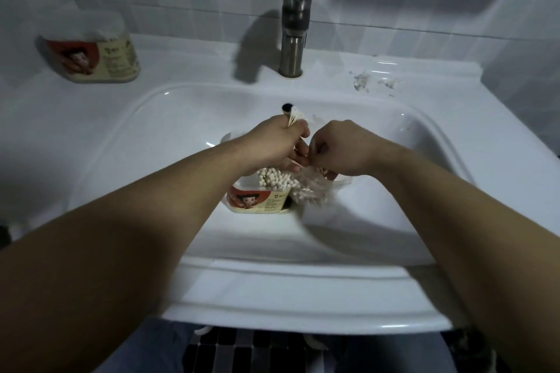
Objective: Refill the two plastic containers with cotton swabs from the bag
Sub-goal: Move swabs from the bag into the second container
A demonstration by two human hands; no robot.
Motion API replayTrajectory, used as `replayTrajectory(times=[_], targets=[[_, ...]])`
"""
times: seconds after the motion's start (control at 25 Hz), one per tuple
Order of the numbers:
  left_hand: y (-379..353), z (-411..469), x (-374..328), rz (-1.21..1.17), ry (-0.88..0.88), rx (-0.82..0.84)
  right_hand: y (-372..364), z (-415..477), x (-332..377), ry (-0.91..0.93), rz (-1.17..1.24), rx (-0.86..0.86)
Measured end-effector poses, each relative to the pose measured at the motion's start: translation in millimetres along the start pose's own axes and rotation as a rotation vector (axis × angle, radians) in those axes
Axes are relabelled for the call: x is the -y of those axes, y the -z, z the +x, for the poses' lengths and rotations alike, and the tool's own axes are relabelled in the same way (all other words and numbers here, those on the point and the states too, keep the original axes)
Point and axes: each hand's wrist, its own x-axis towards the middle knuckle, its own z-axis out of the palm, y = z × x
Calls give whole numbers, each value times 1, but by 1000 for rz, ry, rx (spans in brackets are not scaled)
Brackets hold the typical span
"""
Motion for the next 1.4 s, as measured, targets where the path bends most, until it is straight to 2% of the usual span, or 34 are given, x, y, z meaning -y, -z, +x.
replayTrajectory(times=[0.12,0.2,0.32,0.4,0.48,0.56,0.68,0.76,0.88,1.04,1.2,1.4], targets=[[0,1,2,41,-4,14,8,-4,-5,-20,156,-97],[-1,1,3,58,18,24,10,-6,-7,-54,244,-103],[-3,1,3,52,34,36,10,-8,-7,-51,249,-88],[-3,0,3,57,23,21,12,-6,-8,-43,278,-139],[-3,0,1,80,-28,-35,14,-4,-10,-35,319,-211],[-2,2,-2,95,-154,-150,15,-4,-11,-27,344,-251],[-2,6,-9,-66,-262,-253,15,-5,-11,-6,303,-223],[-5,6,-9,-158,-212,-198,14,-5,-10,19,265,-232],[-10,4,-2,-158,-100,-77,14,-4,-10,28,268,-236],[-10,6,3,-42,-52,-62,9,-3,-12,10,233,-115],[-10,7,5,-34,-58,-51,13,-4,-10,40,314,-208],[-10,7,6,-9,-56,-19,10,-1,-12,56,384,-235]])
